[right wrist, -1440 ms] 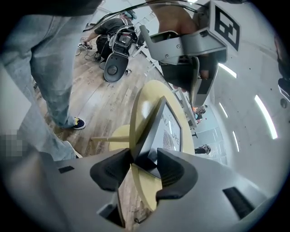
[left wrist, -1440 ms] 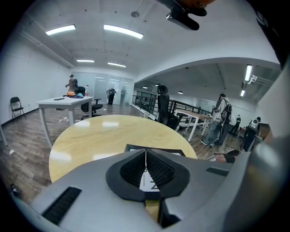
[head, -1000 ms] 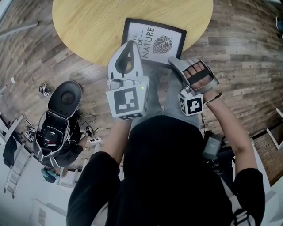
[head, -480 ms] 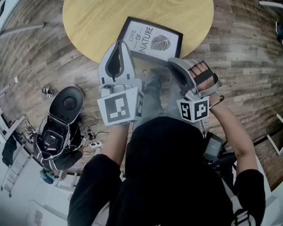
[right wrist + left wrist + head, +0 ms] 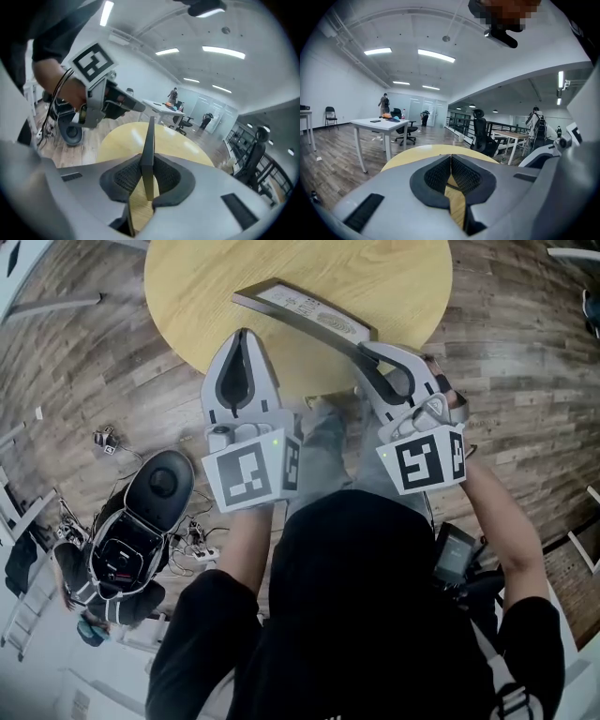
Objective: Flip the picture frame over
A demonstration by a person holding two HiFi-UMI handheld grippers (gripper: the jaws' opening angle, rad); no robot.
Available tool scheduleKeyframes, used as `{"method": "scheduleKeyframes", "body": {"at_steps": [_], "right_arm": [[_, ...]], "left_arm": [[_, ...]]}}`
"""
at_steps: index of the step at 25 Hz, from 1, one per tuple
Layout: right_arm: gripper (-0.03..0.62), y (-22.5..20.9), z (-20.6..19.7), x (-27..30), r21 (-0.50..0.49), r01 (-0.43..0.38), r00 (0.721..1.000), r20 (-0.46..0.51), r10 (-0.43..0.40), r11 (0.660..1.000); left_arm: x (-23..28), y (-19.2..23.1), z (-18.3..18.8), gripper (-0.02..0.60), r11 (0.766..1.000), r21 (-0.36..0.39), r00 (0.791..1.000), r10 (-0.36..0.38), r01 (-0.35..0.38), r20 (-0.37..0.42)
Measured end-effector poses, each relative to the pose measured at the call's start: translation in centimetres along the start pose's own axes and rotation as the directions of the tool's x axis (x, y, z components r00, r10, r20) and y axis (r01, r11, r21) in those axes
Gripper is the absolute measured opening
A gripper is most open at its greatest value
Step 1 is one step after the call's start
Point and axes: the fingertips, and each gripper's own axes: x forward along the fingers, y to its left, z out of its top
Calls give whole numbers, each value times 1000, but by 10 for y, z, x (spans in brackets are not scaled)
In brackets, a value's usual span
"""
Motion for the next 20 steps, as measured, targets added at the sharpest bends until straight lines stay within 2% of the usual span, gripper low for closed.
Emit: {"method": "scheduleKeyframes", "body": {"at_steps": [3,5,8,9,10,12,16,18,20], "right_arm": [[80,-15,17,2,200,-29,997,70,16,979],[80,-23,22,2,360,-58,995,96,24,931],[80,-30,16,2,532,-118,991,121,63,839],[80,-33,13,2,594,-138,988,134,72,792],[80,-35,10,3,664,-158,986,148,79,731],[80,-39,4,7,786,-196,980,178,88,586],[80,-41,-10,10,919,-218,976,201,87,329],[80,-40,-22,8,950,-212,977,201,73,228],[80,-39,-30,7,961,-219,975,212,60,170]], "left_arm": [[2,2,1,23,1000,-4,1000,-1,1,-4],[4,3,0,24,1000,-9,1000,-1,1,-10],[6,3,-3,25,1000,-9,1000,0,0,-16],[7,3,-4,25,1000,-8,1000,0,0,-18],[8,3,-5,25,1000,-8,1000,0,0,-19],[11,5,-6,25,1000,-8,1000,-1,0,-22],[14,5,-7,24,1000,-8,1000,-6,5,-30],[14,1,-11,25,1000,-6,999,-10,10,-35],[13,-2,-14,25,1000,-5,999,-14,13,-38]]}}
